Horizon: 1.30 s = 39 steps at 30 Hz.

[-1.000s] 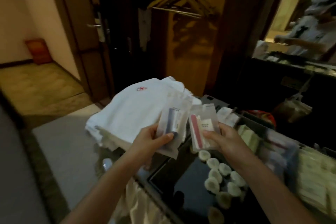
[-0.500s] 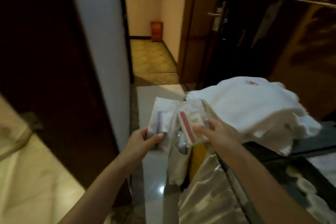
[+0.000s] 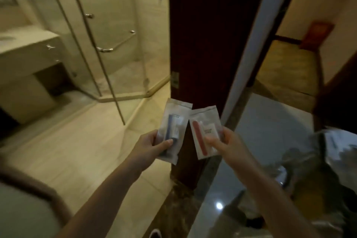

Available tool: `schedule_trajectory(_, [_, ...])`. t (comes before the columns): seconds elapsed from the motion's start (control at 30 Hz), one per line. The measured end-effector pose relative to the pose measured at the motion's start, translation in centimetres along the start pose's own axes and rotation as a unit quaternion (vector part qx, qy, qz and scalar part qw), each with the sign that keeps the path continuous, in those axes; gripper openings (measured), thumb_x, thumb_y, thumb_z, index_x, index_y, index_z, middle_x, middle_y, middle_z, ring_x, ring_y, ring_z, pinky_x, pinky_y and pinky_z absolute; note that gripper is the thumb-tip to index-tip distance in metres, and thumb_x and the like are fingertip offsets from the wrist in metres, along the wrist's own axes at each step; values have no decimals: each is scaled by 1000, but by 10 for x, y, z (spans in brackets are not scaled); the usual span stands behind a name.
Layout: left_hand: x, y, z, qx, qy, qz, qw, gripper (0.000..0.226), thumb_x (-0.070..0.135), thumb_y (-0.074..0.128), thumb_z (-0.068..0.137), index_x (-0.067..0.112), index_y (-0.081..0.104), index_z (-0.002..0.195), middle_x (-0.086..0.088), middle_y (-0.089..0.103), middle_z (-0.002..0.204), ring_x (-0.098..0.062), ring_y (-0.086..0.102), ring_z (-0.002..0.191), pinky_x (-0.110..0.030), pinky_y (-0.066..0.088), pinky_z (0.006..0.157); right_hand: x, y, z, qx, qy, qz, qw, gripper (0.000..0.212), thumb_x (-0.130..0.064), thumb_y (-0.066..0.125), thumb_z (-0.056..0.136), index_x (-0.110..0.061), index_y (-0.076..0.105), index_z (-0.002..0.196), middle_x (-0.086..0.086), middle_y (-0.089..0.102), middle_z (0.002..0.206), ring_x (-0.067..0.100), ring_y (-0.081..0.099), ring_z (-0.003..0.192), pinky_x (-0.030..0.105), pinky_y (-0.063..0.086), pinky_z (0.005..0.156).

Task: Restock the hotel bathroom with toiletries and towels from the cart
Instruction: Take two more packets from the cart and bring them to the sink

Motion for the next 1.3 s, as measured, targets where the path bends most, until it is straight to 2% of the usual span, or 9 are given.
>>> schedule_trajectory(0.13, [-16,-52,0,58,-4,-42,997,21,21,66,83,9,64,100,-8,68,91,-9,66,77,-16,50,62,-7,51,29,-73,-11,2,997,16,-17,58,89,-24,62,102,-5,73,92,8,69,85,17,54,63])
schedule_trajectory(0.23, [-26,-94,9,113,-5,-60,992,24,20,67,83,8,63,103,-9,68,96,-17,66,88,-24,55,69,-16,86,58,-110,-19,-2,994,20,-18,58,88,-21,61,108,-4,72,96,10,69,89,21,55,68])
schedule_trajectory(0.37, [-32,-146,32,134,15,-97,986,14,13,66,82,14,64,96,-3,69,90,-13,67,83,-20,54,67,-27,138,108,-127,-15,3,992,27,-20,59,88,-19,59,115,0,69,106,14,66,99,33,53,84])
schedule_trajectory(0.53, [-45,-215,66,162,12,-81,983,21,11,62,84,1,61,103,-16,65,100,-22,64,91,-28,54,74,-40,209,166,-140,-15,12,990,22,-17,60,87,-18,62,109,1,70,103,16,67,98,32,53,82])
schedule_trajectory(0.73, [-68,-289,93,199,-18,-99,975,31,15,61,85,-6,56,108,-18,64,105,-23,64,93,-27,55,75,-56,294,224,-188,-7,8,982,23,-15,61,87,-12,63,109,8,69,104,23,66,100,43,53,89])
schedule_trajectory(0.87, [-83,-331,106,230,-28,-115,966,26,18,62,85,4,60,107,-9,67,101,-15,66,89,-17,53,66,-66,347,259,-221,-8,1,975,25,-15,62,87,-11,62,111,10,69,104,26,65,100,44,53,88])
schedule_trajectory(1.03, [-98,-384,130,282,-38,-118,951,16,19,62,85,16,63,101,0,69,95,-12,67,87,-17,51,66,-76,411,308,-274,-8,-3,962,21,-15,62,86,-18,63,107,5,70,101,20,67,96,39,55,84])
schedule_trajectory(1.2, [-106,-433,172,330,-45,-128,934,17,19,60,86,12,61,101,-2,68,96,-10,67,83,-16,52,63,-85,464,375,-320,-11,6,947,24,-14,63,86,-11,63,110,8,70,101,22,67,94,36,55,79])
schedule_trajectory(1.3, [-103,-460,210,359,-58,-138,921,22,18,59,87,4,58,104,-9,66,99,-20,66,90,-26,55,73,-91,490,427,-344,-4,14,939,21,-12,62,86,-12,63,107,11,70,102,26,66,96,41,54,83])
Point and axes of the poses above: each hand's wrist, its own z-axis towards the middle knuckle, its own y-axis out of the palm, x = y × z, the point moved 6 cm from there along z, towards the middle knuckle
